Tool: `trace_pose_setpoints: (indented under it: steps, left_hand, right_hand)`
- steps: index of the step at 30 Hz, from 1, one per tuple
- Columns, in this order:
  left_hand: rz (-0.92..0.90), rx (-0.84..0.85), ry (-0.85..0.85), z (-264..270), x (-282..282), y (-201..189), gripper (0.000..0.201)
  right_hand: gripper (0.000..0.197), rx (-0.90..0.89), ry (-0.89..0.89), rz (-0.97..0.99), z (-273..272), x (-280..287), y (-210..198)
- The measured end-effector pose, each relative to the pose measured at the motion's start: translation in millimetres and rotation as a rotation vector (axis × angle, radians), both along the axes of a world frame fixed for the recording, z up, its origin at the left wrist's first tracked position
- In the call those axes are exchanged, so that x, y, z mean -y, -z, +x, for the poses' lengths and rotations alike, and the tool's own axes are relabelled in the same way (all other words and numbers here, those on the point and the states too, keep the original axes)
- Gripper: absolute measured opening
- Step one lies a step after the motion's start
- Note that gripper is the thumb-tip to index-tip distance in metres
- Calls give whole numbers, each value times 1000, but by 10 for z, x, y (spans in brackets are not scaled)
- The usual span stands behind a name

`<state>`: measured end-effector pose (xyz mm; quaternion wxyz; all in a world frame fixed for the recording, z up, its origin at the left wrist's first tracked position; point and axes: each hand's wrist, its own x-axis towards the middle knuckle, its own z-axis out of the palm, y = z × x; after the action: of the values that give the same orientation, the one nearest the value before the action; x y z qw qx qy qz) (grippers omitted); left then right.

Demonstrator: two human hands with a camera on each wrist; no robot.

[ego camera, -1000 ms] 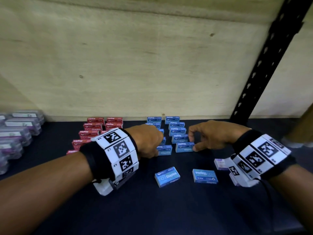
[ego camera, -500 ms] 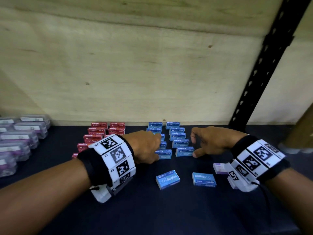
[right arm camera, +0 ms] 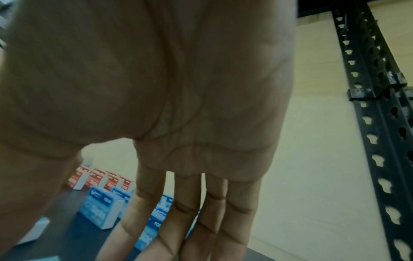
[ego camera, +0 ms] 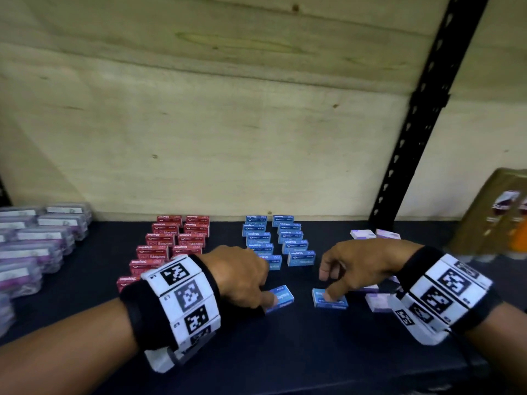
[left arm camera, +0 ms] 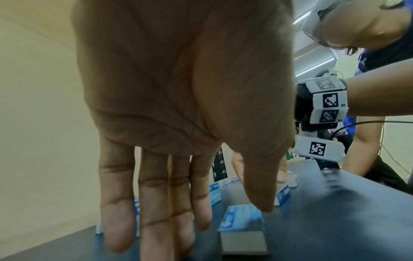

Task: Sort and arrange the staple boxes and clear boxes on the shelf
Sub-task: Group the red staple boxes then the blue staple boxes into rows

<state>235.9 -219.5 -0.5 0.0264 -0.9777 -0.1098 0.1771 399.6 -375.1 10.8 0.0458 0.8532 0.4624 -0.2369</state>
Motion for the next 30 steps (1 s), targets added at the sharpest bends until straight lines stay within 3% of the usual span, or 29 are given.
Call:
trace_pose_setpoints:
  steps: [5, 13, 24, 30]
  left_hand:
    - [-29, 27, 78, 47, 64, 62, 43]
    - [-352, 116, 50, 78, -84, 64, 27]
    - [-130, 114, -50, 56, -220, 64, 30]
    - [-65, 82, -54, 47, -204, 30, 23]
  right_hand:
    - [41, 70, -53, -44, -54, 27, 100]
    - [37, 59, -53, 58, -31, 25, 38]
    - [20, 146, -134, 105, 36, -163, 74]
    - [23, 128, -185, 87, -17, -260, 166]
